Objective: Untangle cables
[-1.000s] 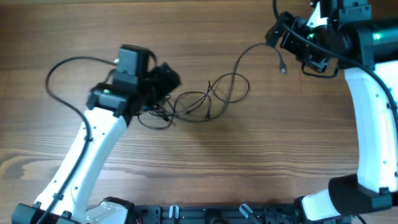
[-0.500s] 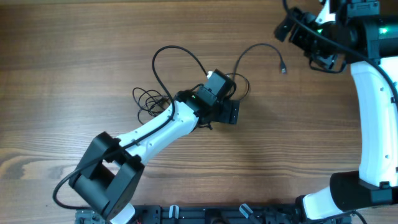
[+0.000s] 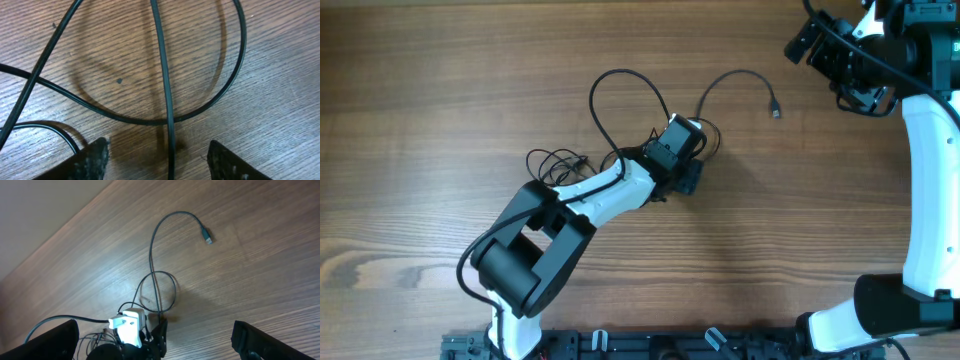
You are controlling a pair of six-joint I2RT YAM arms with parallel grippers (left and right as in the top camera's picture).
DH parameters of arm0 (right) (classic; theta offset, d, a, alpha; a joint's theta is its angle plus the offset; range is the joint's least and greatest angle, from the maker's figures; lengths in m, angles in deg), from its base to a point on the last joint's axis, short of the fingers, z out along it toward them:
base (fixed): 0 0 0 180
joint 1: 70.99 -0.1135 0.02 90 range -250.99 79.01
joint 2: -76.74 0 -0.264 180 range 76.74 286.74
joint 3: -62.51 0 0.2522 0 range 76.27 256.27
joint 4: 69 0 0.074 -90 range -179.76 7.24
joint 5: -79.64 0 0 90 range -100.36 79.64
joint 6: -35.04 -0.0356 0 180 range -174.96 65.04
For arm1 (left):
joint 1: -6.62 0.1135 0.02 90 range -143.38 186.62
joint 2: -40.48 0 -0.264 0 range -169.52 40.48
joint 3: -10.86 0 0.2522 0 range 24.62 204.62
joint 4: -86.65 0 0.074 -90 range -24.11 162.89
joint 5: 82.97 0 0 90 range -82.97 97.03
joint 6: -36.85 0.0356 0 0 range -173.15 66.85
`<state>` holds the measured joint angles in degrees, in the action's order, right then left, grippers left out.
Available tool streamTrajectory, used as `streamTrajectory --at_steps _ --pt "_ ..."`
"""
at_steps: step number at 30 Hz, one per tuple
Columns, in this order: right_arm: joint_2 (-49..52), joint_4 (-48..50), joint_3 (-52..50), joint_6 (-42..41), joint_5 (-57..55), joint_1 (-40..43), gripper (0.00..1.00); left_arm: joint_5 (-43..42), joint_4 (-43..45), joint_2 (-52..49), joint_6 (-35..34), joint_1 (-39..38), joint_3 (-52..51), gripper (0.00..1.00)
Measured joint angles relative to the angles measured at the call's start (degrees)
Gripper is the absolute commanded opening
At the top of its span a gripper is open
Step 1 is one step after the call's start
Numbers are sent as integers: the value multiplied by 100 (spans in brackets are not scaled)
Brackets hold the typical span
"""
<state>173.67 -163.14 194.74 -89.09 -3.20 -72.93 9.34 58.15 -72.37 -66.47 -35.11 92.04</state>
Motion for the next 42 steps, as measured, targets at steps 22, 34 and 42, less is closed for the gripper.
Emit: streamTrajectory --at_steps 22,34,42 --pt "0 -251 0 2 -341 0 100 -1001 306 835 -494 -251 549 4" --pt "0 -455 0 24 -404 0 100 -1276 2319 3289 -1899 -251 859 4" --pt "0 -859 0 295 -404 0 100 -205 4551 3368 -2046 -26 846 4"
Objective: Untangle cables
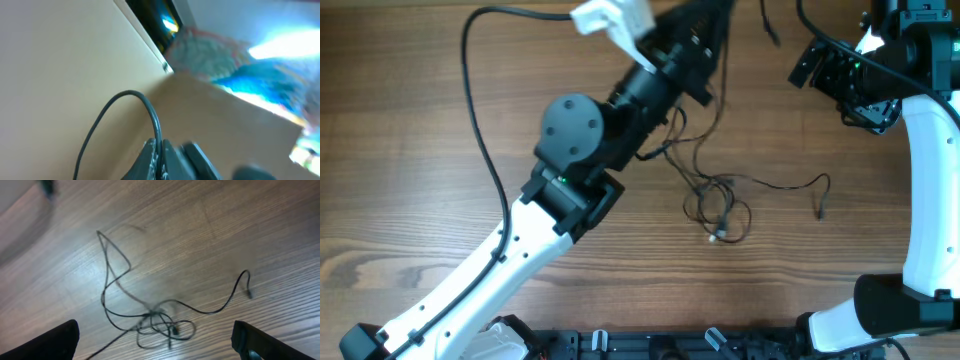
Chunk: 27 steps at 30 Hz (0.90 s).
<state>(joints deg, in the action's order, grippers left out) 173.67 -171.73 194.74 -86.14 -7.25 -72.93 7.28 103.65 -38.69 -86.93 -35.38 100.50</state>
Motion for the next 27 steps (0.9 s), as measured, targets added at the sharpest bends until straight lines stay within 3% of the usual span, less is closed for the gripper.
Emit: streamTrajectory --at_steps 6,9,13,16,19,23,26,27 --pt "50 -63 0 243 269 0 100 1213 1646 37 -358 264 42 4" --pt "157 -85 -79 546 472 0 100 2031 1143 50 -291 284 173 4" --pt "221 177 -730 619 551 0 100 2382 -302 44 118 595 227 4" --pt "254 492 -1191 651 632 0 100 2426 -841 33 208 1143 238 4" --pt "258 804 -1598 765 907 0 100 2476 -1117 33 256 1971 238 6" --pt "260 837 -1646 903 1104 0 100 2317 -1143 -96 822 3025 243 8" --pt "262 782 -1646 903 1117 -7 100 1873 -815 -743 968 3974 247 9" --pt "262 758 -1646 903 1128 -20 100 1790 -732 -935 977 4192 247 30"
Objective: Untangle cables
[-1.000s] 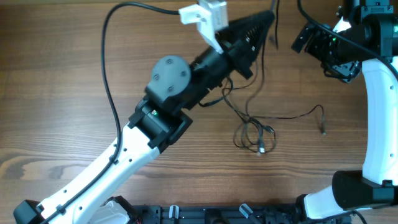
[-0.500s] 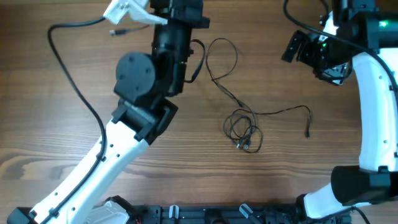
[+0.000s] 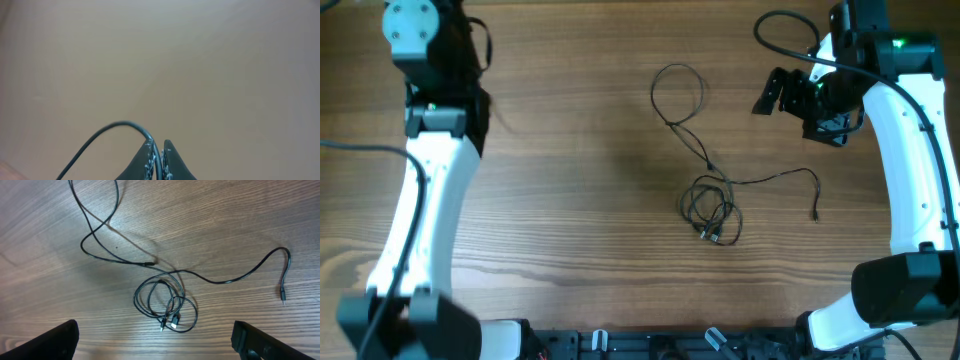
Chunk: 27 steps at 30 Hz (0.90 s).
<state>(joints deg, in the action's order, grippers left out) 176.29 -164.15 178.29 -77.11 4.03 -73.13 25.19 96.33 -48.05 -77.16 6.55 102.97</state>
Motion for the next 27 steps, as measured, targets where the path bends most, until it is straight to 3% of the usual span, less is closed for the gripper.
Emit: streamTrajectory --at_steps 2,7,13,15,19,23,27 --pt "0 -98 0 2 17 -61 100 -175 -22 -549 98 638 13 100" --pt "0 -133 0 0 22 -258 100 -413 -2218 -1506 155 1829 59 100" --pt "0 -186 0 2 42 -713 100 -1499 -3713 -1593 160 2004 50 99" --pt "0 -190 0 2 44 -848 100 -2017 -3884 -1593 170 1921 50 100" --pt "0 -122 0 0 61 -970 100 -2221 -4044 -1593 192 1753 50 89" --pt "0 -22 0 0 61 -973 100 -2238 -3995 -1893 501 1696 46 99" --pt "0 -17 0 0 61 -973 100 -2111 -3766 -2677 946 1580 20 100"
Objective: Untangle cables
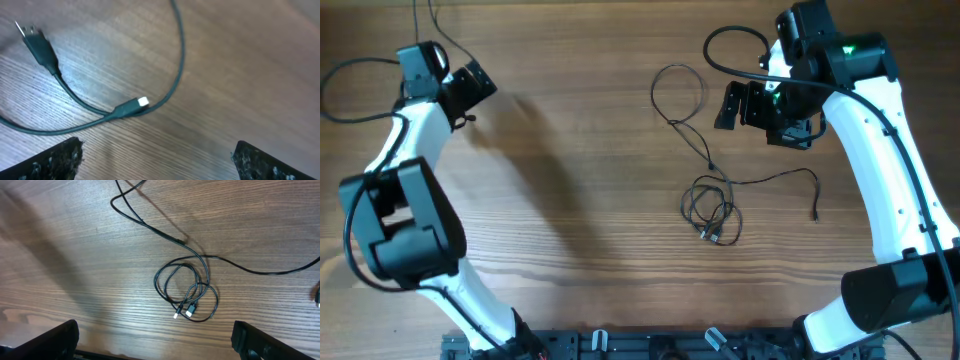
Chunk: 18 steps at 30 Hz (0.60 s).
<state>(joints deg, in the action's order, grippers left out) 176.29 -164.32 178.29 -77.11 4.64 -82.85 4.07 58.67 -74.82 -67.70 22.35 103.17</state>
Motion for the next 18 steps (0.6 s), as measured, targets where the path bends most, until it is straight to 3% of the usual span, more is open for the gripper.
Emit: streamTrajectory --at_steps 6,10,15,16,18 --pt "0 -20 0 0 0 0 100 103 496 -568 278 7 -28 100" --pt "0 -26 0 0 0 0 100 645 826 -695 1266 9 -33 95" --pt "0 -26 0 0 0 0 100 859 887 -804 1742 79 -33 91" --pt "0 -31 0 0 0 0 100 920 831 -866 1753 116 -33 87" --pt "0 -44 0 0 0 0 100 918 772 -890 1751 219 -15 59"
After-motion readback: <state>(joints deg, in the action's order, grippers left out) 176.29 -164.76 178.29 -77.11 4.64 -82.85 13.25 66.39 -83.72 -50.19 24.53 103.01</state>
